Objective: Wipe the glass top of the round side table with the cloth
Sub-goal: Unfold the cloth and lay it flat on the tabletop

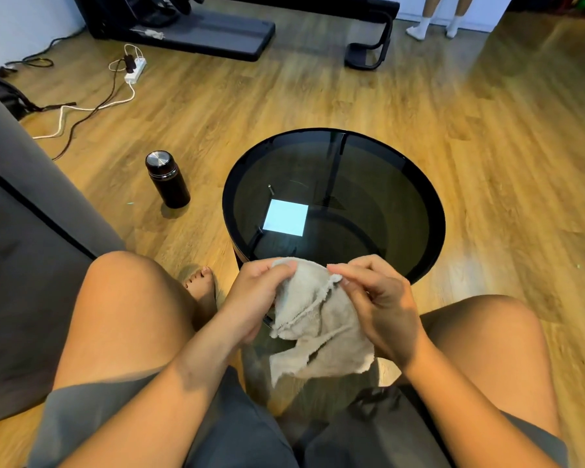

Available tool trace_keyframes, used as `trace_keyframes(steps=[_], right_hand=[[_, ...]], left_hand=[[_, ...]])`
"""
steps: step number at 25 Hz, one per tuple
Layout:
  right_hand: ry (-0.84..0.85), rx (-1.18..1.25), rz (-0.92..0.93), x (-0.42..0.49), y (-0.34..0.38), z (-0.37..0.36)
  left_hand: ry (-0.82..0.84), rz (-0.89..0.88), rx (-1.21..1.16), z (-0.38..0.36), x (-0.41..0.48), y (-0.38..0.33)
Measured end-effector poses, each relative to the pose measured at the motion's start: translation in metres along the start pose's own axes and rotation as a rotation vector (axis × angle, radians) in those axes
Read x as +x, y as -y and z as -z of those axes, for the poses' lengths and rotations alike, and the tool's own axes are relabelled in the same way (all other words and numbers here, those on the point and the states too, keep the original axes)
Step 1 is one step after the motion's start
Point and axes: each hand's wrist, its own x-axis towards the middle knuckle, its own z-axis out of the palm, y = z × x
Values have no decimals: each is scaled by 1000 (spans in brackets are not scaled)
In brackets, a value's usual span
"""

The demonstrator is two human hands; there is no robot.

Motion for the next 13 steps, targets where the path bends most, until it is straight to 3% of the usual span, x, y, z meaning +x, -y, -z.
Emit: trace_keyframes(steps=[3, 6, 9, 13], right_hand=[[-60, 78, -101, 4, 5, 6], [22, 48, -109, 8, 18, 6], [158, 21, -70, 8, 24, -4], [78, 91, -157, 9, 25, -11]], left_hand=[[-83, 22, -122, 3, 3, -3], [-125, -10, -98, 3, 3, -3], [-28, -29, -45, 2, 0, -2], [120, -63, 46, -4, -7, -5]])
